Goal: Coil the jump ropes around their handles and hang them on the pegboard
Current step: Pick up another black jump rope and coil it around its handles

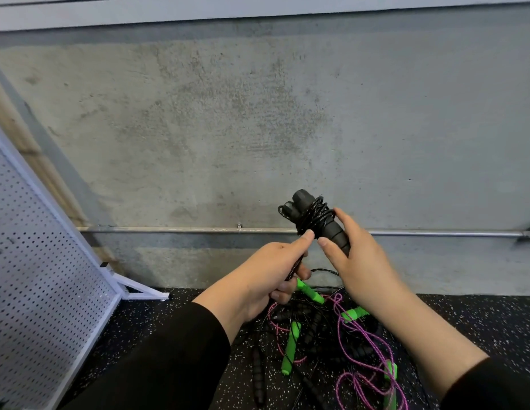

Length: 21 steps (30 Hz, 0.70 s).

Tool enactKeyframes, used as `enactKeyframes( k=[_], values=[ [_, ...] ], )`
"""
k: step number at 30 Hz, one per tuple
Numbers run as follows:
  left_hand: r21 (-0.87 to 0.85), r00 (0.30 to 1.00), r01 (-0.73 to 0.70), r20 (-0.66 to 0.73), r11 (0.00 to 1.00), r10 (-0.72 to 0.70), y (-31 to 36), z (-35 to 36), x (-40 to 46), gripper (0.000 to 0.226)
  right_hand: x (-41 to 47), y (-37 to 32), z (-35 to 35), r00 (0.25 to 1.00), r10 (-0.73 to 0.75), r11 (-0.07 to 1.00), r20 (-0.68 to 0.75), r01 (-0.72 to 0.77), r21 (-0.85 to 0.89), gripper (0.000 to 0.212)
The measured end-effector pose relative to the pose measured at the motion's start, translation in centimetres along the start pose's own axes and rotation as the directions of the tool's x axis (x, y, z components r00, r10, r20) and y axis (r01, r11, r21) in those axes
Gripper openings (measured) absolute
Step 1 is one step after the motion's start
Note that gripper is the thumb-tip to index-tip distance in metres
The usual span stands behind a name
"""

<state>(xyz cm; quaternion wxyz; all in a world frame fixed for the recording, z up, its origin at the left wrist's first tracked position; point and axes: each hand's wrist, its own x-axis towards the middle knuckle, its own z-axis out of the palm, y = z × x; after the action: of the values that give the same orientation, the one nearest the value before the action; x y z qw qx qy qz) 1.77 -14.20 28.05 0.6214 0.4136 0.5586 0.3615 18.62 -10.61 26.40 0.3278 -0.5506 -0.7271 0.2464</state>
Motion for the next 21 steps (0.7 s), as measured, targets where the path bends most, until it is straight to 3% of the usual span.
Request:
enactKeyframes(
  k=[3,9,12,14,17,19,21],
  values=[
    [-0.052,1.000,0.025,0.017,0.998,-0.024,0.0,0.1,0.1,0.071,-0.3,-0.4,0.3,0.992,-0.089,0.966,0.088,0.107,-0.233,0.072],
    [-0.213,0.997,0.075,-0.009,0.974,-0.079,-0.5,-0.6,0.2,0.088,-0.8,-0.7,0.5,0.954,-0.213,0.943,0.210,0.257,-0.211,0.066],
    [-0.257,0.995,0.064,-0.060,0.964,-0.082,-0.7,-0.5,0.4,0.073,-0.9,-1.0,0.7,0.937,-0.291,0.903,0.193,0.336,-0.269,0.072],
    [-0.287,0.992,0.037,-0.102,0.957,-0.069,-0.7,-0.5,0.6,0.063,-0.9,-1.2,0.9,0.933,-0.324,0.909,0.160,0.353,-0.220,0.080],
    [-0.283,0.996,-0.001,-0.090,0.959,-0.025,-0.5,-0.9,0.9,0.058,-0.7,-1.7,0.3,0.989,-0.118,0.984,0.088,0.105,0.144,0.080],
    [-0.277,0.999,-0.004,-0.045,0.961,-0.009,-0.5,-1.0,0.9,0.057,-0.6,-1.8,-0.1,0.989,0.081,0.929,0.127,-0.121,0.348,0.059],
    [-0.257,1.000,-0.013,-0.021,0.966,0.008,-0.5,-0.8,0.9,0.056,-0.7,-1.6,-0.2,0.944,0.154,0.825,0.291,-0.285,0.488,0.043]
  ],
)
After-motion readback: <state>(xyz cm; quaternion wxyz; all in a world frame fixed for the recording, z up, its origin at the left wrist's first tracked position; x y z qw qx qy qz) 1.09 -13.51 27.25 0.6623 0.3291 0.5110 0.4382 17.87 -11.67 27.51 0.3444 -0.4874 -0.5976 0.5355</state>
